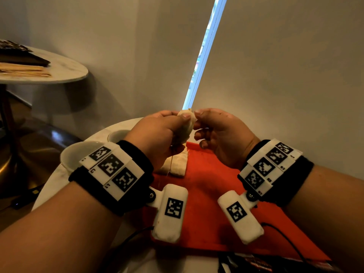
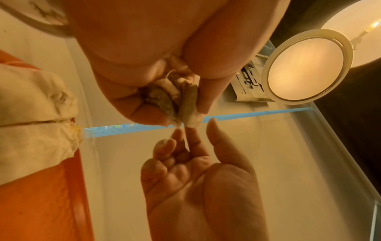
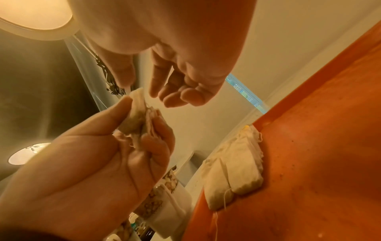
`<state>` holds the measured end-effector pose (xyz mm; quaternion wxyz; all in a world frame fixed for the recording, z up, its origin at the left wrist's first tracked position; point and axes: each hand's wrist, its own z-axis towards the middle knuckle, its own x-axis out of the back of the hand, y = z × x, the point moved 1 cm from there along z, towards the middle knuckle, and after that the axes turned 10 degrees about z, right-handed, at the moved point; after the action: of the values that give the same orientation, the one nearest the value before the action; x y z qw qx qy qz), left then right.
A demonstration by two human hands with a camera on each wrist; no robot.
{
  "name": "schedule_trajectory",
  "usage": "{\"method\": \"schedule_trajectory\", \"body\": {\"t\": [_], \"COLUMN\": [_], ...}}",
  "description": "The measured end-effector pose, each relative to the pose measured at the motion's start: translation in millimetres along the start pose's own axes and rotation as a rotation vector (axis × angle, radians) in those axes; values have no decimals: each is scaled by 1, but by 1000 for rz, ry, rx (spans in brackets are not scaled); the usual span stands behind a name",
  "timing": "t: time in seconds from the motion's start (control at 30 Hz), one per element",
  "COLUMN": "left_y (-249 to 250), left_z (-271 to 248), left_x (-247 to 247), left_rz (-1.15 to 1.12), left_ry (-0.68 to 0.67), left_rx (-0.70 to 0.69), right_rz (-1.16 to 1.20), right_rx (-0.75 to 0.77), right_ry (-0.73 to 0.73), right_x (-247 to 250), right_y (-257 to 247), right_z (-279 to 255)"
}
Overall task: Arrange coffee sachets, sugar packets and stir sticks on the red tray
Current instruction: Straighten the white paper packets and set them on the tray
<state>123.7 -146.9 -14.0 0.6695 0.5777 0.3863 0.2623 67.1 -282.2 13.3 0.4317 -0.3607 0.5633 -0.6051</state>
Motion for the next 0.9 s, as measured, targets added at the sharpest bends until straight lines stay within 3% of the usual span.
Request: {"method": "schedule_trajectory", "body": {"t": [0.23, 0.57, 0.77, 0.9], "left_y": [-6, -11, -5, 2], "left_z": [0, 4, 14, 17], "left_x": [-3, -2, 8, 12], "left_rz": [3, 120, 40, -107], "left_ry": [-34, -49, 154, 289], "left_rx": [15, -13, -70, -93], "right_rz": [-57, -58, -60, -190], "right_rx": [71, 44, 17, -97], "right_ry": [49, 7, 132, 116], "right_x": [8, 10, 18, 22], "right_y": [6, 11, 19, 28], "right_z": [-3, -2, 3, 4]}}
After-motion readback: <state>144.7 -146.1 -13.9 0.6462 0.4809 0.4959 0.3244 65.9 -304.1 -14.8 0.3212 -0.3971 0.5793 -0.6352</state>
